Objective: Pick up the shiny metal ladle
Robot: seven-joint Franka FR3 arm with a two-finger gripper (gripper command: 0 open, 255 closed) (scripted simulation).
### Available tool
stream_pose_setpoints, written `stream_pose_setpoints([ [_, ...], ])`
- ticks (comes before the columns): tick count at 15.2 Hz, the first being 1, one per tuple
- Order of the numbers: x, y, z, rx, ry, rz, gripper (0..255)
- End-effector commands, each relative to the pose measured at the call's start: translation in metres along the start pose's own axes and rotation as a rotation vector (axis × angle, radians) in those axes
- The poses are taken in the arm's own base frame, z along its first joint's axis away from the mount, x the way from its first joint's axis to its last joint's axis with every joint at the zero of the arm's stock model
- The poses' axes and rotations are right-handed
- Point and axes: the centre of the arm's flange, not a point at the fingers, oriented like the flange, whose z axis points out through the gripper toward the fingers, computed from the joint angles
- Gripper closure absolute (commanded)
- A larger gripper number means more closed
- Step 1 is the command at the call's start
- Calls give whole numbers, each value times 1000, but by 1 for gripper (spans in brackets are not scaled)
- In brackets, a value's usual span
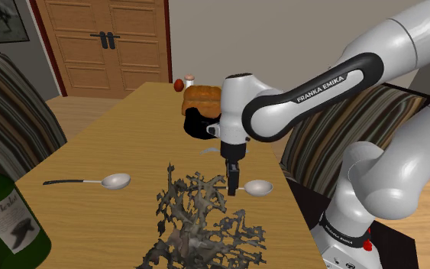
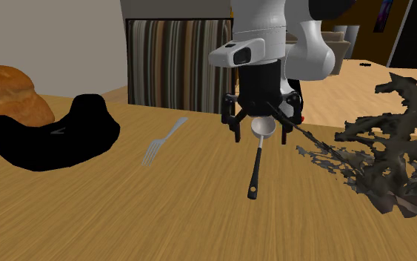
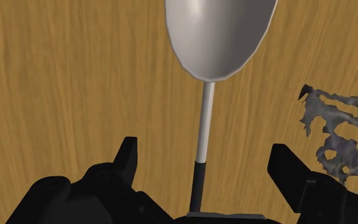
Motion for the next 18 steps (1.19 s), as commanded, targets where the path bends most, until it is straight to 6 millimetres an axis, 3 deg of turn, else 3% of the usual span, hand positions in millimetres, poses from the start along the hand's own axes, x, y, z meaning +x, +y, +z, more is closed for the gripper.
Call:
stream_pose_setpoints([
  [1,0,0,10,0,1,0,0],
  [3,0,0,13,0,1,0,0],
  [4,0,0,14,0,1,0,255],
  [13,0,0,13,0,1,0,255],
  [18,-1,-3,-13,0,1,0,255],
])
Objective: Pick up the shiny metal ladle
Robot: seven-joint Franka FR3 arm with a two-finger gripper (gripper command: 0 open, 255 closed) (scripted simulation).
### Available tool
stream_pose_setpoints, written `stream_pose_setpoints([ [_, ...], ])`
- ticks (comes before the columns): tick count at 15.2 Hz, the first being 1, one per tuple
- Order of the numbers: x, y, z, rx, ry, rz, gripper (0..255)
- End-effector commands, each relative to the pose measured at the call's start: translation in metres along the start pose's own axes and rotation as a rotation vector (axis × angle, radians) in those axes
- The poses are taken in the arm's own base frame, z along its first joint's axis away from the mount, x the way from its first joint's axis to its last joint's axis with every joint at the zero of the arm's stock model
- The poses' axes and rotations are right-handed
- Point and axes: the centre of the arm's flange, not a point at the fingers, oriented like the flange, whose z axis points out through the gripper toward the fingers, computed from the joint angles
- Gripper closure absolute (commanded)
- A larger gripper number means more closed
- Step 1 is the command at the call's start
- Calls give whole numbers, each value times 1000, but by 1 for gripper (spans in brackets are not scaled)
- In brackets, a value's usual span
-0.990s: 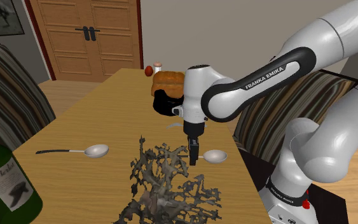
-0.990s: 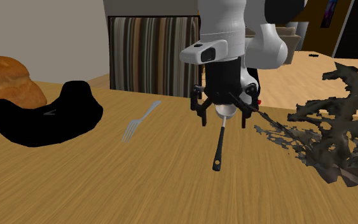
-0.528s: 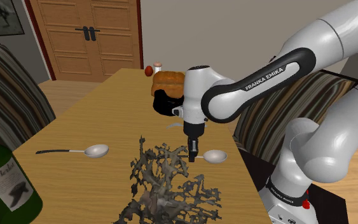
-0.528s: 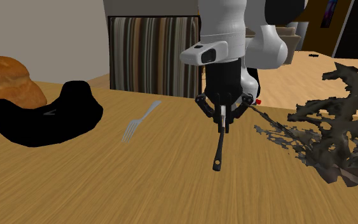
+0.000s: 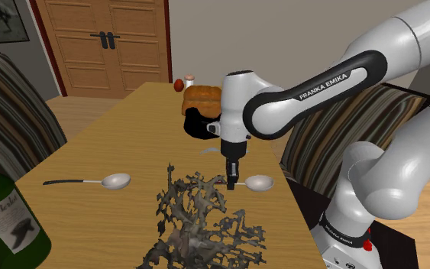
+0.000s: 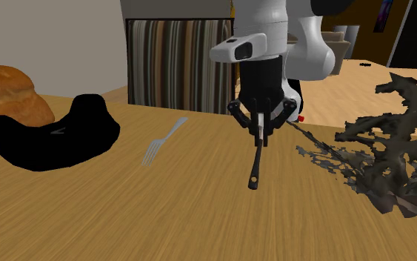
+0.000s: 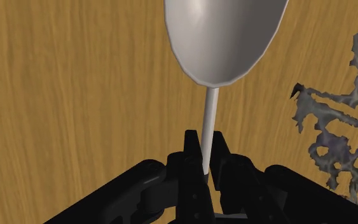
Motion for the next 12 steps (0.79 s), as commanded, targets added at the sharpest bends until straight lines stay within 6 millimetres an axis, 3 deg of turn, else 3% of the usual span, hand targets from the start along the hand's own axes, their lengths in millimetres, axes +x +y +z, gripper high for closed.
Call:
stream_pose_setpoints([
  [1,0,-1,-11,0,0,0,255],
  [10,-1,-7,-58,0,0,0,255],
  [12,-1,-7,-59,0,0,0,255],
])
